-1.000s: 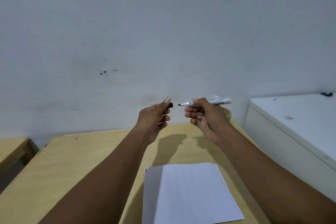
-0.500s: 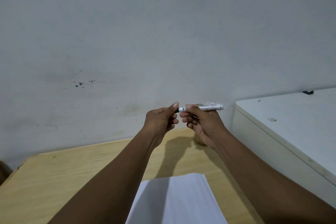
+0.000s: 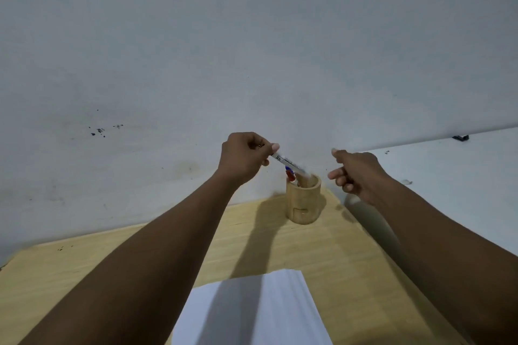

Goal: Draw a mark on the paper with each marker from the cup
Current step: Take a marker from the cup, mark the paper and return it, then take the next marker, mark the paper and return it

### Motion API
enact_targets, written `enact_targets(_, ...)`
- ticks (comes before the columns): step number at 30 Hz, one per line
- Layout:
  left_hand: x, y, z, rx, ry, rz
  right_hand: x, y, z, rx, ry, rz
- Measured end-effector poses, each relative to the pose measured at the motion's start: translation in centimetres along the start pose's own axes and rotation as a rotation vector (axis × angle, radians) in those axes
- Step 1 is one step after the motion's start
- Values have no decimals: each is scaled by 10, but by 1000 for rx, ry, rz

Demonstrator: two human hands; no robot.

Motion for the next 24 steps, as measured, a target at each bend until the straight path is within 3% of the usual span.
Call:
enact_targets(9,2,63,11,247,235,-406,-8,-4,-7,89,-156,213)
enact_targets(13,14,67,15,269,173,-429,-17,4,-6,114,-185,232)
enact_targets(19,30,66,13,199,307,-516,-41,13,-1,141,-147,225)
enact_targets(24,28,70,10,208,309,-559,-43,16,3,160,-139,237)
Point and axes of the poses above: each hand's wrist, its own z-axis away from the middle knuckle, its own y-axis out of the palm, x = y × z, the point moved 4 cm from there along -z, towards the middle knuckle, and after that the axes turned 12 degrees about -x, right-handed, at the moved point
